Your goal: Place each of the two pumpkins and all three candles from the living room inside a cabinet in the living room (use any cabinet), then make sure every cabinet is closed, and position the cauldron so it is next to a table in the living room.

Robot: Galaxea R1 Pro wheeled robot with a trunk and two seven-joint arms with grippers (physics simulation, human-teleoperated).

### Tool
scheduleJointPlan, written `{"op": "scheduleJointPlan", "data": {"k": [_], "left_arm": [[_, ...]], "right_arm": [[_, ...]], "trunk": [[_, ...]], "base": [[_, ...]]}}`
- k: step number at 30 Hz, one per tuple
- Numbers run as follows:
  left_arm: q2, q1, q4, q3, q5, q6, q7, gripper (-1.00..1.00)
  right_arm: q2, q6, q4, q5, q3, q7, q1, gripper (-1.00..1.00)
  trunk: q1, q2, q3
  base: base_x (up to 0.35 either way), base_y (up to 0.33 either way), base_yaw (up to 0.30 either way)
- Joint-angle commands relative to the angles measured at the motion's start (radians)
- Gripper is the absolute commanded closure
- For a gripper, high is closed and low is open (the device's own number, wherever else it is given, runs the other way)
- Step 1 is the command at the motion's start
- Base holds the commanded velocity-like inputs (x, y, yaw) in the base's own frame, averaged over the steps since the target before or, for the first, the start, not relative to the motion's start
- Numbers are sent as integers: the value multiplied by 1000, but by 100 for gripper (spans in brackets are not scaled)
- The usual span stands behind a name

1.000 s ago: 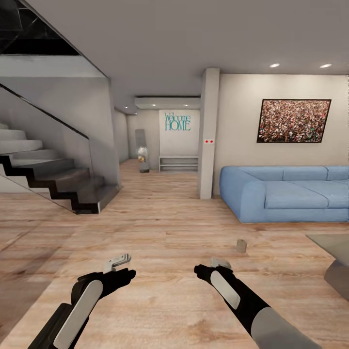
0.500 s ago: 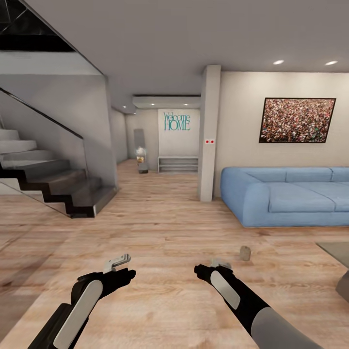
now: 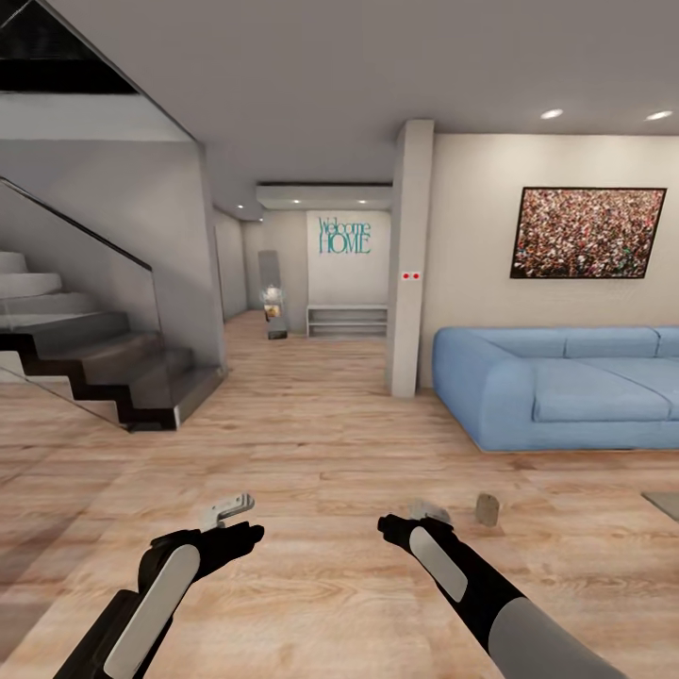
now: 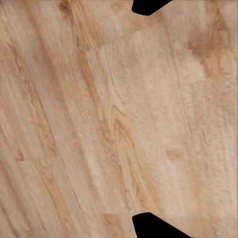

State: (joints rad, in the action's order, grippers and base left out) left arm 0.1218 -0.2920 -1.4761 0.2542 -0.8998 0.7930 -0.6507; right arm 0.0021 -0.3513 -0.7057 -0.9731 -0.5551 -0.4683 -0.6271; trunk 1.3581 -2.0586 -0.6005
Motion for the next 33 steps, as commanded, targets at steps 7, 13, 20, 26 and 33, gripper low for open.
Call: {"op": "scheduleJointPlan", "data": {"k": [7,13,20,26,33], "left_arm": [[0,-1,-1,2,-10,0,-10,-100],[1,-1,2,2,-10,0,-10,-100],[1,-1,2,2,-10,0,-10,-100],[1,-1,2,2,-10,0,-10,-100],[1,-1,2,2,-10,0,-10,-100]], "right_arm": [[-1,-2,-1,-6,-3,-7,-2,-100],[1,-1,-1,-6,-3,-7,-1,-100],[2,-1,-1,-6,-3,-7,-1,-100],[3,-1,-1,-6,-3,-7,-1,-100],[3,-1,-1,-6,-4,-7,-1,-100]], "trunk": [[0,-1,-1],[0,-1,-1],[0,-1,-1],[0,-1,-1],[0,-1,-1]], "base": [[300,0,0],[300,0,0],[300,0,0],[300,0,0],[299,0,0]]}}
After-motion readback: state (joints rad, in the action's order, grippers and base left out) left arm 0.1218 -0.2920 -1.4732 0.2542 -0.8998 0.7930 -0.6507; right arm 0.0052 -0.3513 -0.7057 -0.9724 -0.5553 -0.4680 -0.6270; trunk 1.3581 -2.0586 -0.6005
